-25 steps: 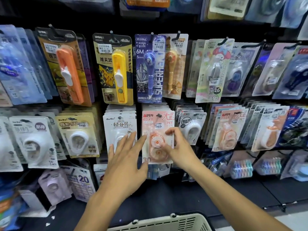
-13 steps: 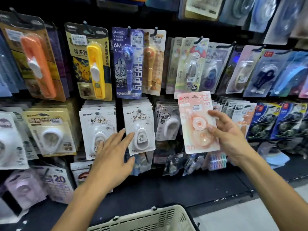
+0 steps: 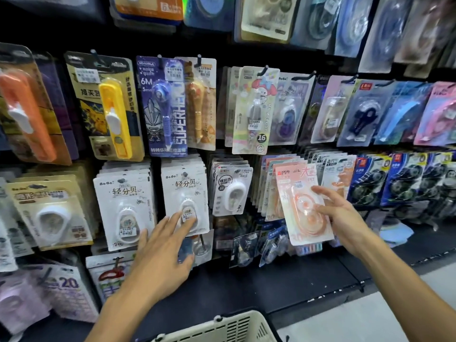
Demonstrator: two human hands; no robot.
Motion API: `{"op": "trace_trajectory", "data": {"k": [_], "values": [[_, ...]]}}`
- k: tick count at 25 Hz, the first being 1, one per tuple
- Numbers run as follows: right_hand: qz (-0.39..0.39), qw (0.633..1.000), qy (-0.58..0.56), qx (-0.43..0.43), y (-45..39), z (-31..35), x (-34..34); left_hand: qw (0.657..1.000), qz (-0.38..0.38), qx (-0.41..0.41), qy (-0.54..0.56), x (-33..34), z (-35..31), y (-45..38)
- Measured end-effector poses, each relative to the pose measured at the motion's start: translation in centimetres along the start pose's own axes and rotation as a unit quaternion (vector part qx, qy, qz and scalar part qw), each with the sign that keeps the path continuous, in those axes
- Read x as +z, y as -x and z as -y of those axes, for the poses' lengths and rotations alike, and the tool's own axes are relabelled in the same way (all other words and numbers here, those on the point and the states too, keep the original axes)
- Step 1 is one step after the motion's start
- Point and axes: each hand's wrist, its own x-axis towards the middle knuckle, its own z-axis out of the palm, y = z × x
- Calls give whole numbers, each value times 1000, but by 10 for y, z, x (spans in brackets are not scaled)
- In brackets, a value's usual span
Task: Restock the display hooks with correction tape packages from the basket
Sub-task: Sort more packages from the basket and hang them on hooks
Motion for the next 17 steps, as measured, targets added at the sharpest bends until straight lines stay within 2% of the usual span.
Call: {"op": "trace_trajectory", "data": {"k": [7, 12, 13, 14, 15, 16, 17], "values": [[-28, 999, 0, -24, -9, 12, -5, 1000, -4, -3, 0, 4, 1, -8], [-19, 993, 101, -66, -6, 4, 7, 1000, 2, 4, -16, 6, -2, -9], [-51, 977, 182, -101, -5, -2, 11, 1000, -4, 6, -15, 6, -3, -8], [-101, 939, 290, -153, -3, -6, 15, 1000, -15, 9, -17, 7, -3, -8], [-138, 885, 390, -213, -4, -12, 19, 999, -30, 17, -21, 8, -3, -9], [-133, 838, 457, -266, -3, -16, 24, 998, -45, 28, -27, 8, -3, -10], [-88, 818, 491, -285, -2, -19, 27, 997, -51, 40, -30, 9, -3, -12]]}}
